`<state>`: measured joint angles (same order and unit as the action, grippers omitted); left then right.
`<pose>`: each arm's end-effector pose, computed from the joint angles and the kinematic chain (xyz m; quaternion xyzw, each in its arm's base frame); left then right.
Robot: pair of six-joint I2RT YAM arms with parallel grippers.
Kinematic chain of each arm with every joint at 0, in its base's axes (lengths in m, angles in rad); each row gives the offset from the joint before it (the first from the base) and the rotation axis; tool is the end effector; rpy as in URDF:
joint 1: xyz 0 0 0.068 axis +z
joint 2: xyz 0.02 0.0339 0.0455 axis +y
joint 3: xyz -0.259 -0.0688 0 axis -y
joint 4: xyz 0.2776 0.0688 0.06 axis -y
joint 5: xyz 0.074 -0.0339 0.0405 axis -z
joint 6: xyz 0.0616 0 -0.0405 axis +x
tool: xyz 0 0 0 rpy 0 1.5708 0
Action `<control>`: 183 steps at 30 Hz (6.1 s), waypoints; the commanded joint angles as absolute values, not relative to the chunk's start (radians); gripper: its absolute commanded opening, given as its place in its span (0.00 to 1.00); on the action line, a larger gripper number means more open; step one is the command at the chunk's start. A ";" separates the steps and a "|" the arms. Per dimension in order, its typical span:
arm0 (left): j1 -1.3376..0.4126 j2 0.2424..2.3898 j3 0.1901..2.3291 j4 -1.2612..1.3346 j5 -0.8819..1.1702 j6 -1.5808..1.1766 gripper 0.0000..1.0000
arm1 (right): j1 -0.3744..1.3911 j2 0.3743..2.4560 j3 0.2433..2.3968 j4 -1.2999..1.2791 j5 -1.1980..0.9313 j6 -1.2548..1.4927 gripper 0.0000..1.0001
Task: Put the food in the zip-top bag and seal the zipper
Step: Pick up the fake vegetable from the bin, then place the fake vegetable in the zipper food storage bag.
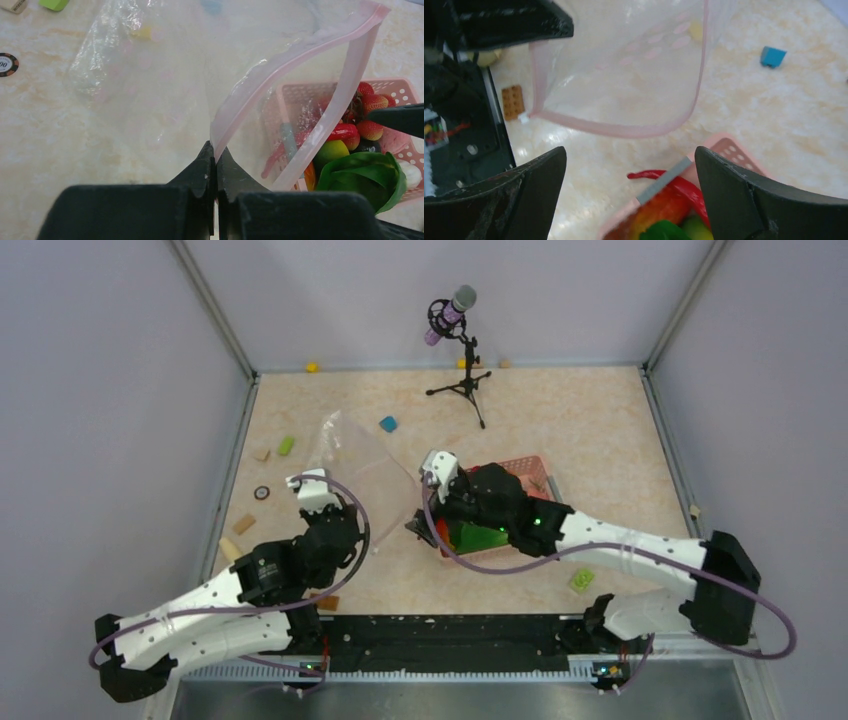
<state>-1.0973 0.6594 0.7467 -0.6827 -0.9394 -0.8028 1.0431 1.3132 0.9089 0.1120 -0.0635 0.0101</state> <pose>0.1254 -0.1357 0.2943 -0.0942 0.8103 -0.1073 0.5683 0.1792 0.3152 0.2709 -0.4126 0.6882 0.3217 0.5027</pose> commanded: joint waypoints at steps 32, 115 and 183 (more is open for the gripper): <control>-1.094 0.752 0.756 -0.609 -0.918 -0.763 0.00 | 1.040 1.236 0.938 -0.463 0.106 -0.461 0.99; -1.078 0.627 0.691 -0.417 -0.497 -0.753 0.00 | 0.981 1.104 0.590 1.220 -0.687 -0.067 0.00; -1.079 0.646 0.831 -0.521 -0.711 -0.698 0.00 | 1.168 1.319 0.873 0.522 0.314 0.350 0.91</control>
<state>-1.0893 0.7155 0.8383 -0.4931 -0.5106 -0.6498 1.1519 1.4303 0.8944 0.5068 0.5484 0.4641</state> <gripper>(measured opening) 0.015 0.873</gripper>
